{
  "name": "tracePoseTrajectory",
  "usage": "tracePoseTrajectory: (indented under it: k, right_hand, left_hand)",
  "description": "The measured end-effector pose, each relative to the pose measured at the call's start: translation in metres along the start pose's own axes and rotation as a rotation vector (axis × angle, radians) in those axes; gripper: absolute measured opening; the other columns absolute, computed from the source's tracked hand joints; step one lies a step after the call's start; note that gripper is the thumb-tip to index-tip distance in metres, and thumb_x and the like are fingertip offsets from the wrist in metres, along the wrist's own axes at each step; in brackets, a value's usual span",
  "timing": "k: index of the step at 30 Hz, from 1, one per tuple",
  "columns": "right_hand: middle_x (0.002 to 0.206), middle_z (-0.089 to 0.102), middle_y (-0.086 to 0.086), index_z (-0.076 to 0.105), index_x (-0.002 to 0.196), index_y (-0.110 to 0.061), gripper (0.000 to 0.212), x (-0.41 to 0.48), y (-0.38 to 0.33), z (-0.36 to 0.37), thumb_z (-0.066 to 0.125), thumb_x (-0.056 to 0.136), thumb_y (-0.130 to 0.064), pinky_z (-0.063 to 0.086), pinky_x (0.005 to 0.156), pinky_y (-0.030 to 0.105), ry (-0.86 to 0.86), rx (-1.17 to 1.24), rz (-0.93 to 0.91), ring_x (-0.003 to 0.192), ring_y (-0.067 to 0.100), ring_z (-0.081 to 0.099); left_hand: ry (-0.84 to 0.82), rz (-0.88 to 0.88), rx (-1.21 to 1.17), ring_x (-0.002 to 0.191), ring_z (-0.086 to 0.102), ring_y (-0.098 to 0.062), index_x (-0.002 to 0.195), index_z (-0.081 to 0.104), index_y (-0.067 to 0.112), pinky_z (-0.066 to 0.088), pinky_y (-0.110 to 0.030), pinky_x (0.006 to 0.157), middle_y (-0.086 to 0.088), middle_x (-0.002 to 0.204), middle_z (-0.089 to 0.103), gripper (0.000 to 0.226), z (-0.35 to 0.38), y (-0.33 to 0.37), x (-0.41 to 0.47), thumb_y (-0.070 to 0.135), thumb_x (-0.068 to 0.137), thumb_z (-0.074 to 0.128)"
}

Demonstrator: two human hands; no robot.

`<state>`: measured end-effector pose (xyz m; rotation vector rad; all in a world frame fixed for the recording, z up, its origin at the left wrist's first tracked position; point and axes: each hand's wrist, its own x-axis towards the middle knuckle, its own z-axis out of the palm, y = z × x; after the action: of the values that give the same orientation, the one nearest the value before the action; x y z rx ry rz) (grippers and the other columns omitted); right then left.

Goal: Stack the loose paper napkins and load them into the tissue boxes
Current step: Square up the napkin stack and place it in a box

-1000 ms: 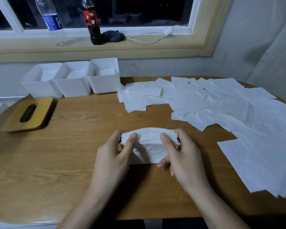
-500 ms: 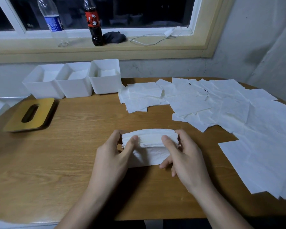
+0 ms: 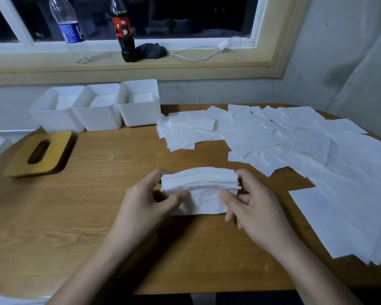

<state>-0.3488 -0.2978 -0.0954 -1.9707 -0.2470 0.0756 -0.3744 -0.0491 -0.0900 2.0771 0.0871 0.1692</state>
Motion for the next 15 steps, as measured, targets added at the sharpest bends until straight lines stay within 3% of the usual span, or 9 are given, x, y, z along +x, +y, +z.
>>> tracePoseTrajectory:
  k: [5,9,12,15]
  right_hand:
    - [0.097,0.077,-0.007,0.058,0.123,-0.032,0.025,-0.003,0.000,0.003,0.071,0.102,-0.031,0.050,0.058,0.026,-0.071,-0.040,0.052,0.070,0.017,0.076]
    - [0.078,0.074,-0.005,0.062,0.112,-0.024,0.007,-0.001,0.007,0.000,0.066,0.106,-0.026,0.052,0.057,0.033,-0.061,-0.062,0.033,0.062,0.013,0.072]
    - [0.081,0.073,0.001,0.064,0.108,-0.018,0.012,0.007,0.003,-0.006,0.068,0.105,-0.029,0.054,0.061,0.037,-0.055,-0.075,-0.008,0.059,0.017,0.069]
    - [0.087,0.074,-0.003,0.070,0.106,-0.026,0.010,0.024,-0.009,-0.017,0.072,0.101,-0.034,0.055,0.066,0.037,-0.067,-0.104,-0.075,0.062,0.022,0.061]
  left_hand:
    - [-0.105,-0.035,0.059,0.076,0.075,-0.009,0.108,0.069,0.033,0.060,-0.032,0.070,0.011,0.092,0.079,0.032,-0.003,-0.006,0.000,0.037,0.086,0.090]
    - [-0.078,0.001,0.124,0.073,0.071,-0.012,0.100,0.068,0.031,0.053,-0.030,0.068,0.009,0.082,0.076,0.018,-0.002,-0.010,0.000,0.030,0.091,0.083]
    - [-0.077,0.004,0.128,0.069,0.070,-0.014,0.098,0.070,0.030,0.052,-0.032,0.064,0.006,0.078,0.075,0.014,-0.009,-0.005,0.007,0.033,0.092,0.082]
    - [-0.099,-0.010,0.127,0.068,0.068,-0.012,0.094,0.073,0.028,0.050,-0.027,0.060,0.005,0.079,0.076,0.021,-0.024,0.004,0.022,0.042,0.088,0.086]
